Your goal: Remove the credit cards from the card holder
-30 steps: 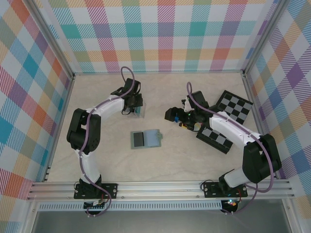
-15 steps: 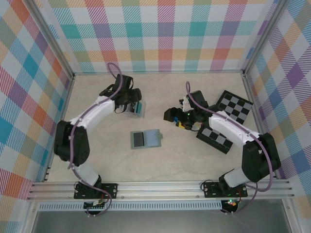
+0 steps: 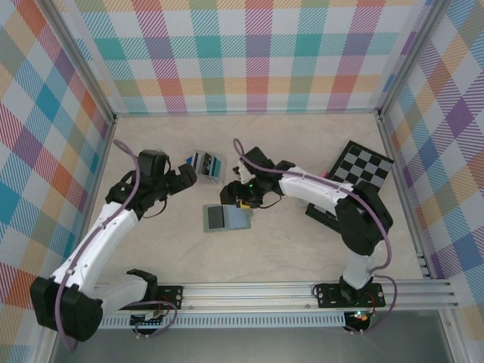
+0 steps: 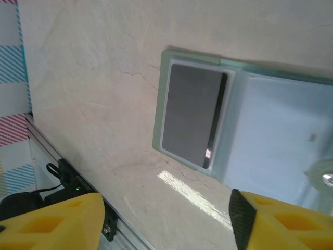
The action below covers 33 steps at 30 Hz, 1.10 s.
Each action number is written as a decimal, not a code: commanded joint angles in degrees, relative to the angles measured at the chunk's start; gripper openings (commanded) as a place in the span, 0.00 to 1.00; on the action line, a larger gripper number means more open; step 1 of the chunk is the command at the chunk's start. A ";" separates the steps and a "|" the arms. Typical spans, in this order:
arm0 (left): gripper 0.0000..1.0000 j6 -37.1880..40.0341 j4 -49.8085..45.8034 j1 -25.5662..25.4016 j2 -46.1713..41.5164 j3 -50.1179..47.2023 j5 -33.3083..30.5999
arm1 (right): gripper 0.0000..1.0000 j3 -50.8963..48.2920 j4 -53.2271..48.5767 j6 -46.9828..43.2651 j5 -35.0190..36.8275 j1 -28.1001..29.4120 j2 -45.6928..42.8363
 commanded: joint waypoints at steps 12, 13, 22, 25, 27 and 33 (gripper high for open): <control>0.94 -11.11 2.21 0.65 -7.43 -16.28 18.12 | 0.44 3.92 -0.34 4.20 0.70 1.99 8.15; 0.91 -12.13 3.89 0.58 -6.96 -17.37 19.73 | 0.42 4.15 -0.52 4.33 0.71 1.98 8.68; 0.66 -16.83 15.67 0.58 -2.34 -22.53 25.44 | 0.30 6.54 -2.35 3.90 1.32 1.97 12.08; 0.59 -17.90 19.63 0.58 1.98 -23.19 27.29 | 0.29 7.62 -2.47 4.12 0.90 1.91 13.54; 0.54 -18.01 23.71 0.58 5.35 -22.59 28.23 | 0.27 8.80 -3.05 3.77 1.00 1.89 14.48; 0.44 -16.36 24.21 0.58 12.21 -20.10 27.59 | 0.26 12.30 -5.81 1.56 2.57 1.82 17.19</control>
